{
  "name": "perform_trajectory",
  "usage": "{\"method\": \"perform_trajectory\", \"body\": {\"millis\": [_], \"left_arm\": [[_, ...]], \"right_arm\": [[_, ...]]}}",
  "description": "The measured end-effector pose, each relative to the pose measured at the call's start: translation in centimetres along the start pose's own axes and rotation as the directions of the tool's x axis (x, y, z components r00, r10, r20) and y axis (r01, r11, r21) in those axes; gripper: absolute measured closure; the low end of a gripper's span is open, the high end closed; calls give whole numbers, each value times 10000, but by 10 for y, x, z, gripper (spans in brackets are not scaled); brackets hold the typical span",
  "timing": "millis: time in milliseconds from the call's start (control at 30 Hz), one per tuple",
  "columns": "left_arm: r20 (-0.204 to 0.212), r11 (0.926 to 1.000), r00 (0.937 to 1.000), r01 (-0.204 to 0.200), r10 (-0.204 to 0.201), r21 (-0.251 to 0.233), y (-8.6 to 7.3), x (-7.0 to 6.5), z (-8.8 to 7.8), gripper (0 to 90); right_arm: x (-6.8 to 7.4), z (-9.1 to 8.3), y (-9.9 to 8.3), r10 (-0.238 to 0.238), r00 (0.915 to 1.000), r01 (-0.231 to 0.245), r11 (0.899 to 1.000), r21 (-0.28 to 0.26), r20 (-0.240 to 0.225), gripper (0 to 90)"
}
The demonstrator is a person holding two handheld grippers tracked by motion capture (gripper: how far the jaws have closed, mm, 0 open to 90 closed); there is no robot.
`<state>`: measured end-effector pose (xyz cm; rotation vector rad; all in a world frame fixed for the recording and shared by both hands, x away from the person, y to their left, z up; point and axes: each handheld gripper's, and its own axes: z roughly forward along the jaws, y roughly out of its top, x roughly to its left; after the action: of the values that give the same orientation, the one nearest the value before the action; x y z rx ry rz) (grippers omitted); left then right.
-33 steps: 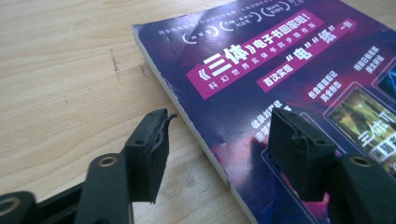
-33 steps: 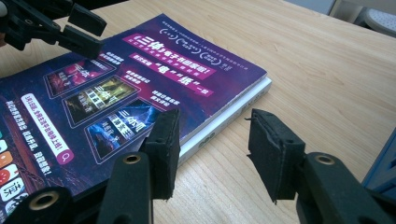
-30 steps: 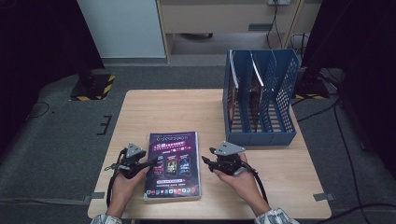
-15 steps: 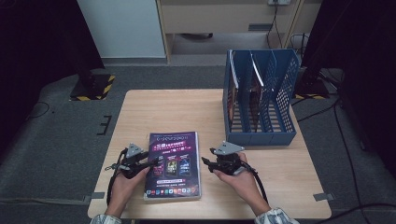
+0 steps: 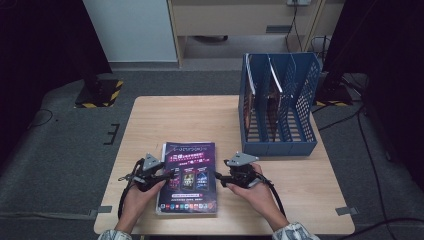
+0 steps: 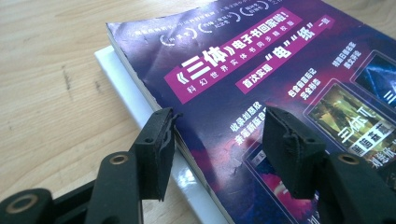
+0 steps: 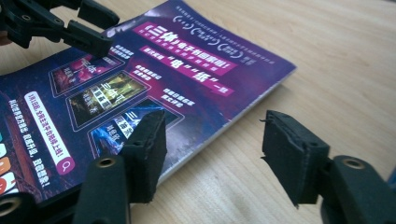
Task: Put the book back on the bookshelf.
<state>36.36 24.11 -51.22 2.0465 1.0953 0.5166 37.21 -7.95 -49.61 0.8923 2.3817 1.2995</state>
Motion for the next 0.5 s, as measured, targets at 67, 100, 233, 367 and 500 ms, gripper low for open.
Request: {"method": "perform_trajectory", "body": {"millis": [67,100,233,367,500], "left_arm": [[-13,9998,9998,-189,189,-21,1,-4,1,442],[-62,9996,9996,-272,272,-20,1,-5,1,443],[-133,9999,9999,-110,110,-11,1,-5,1,427],[-196,10000,9998,3,-4,-52,0,-3,2,385],[-338,9999,9994,-86,83,-93,0,-4,2,348]], "right_arm": [[0,3,0,148,9998,-147,9999,27,-131,357],[0,5,-1,266,9993,-264,9996,55,-252,344],[-2,15,-2,815,9939,-793,9963,332,-737,262],[-5,25,-5,1109,9897,-1049,9921,688,-901,234],[-6,30,-7,1457,9834,-1365,9867,879,-1082,225]]}}
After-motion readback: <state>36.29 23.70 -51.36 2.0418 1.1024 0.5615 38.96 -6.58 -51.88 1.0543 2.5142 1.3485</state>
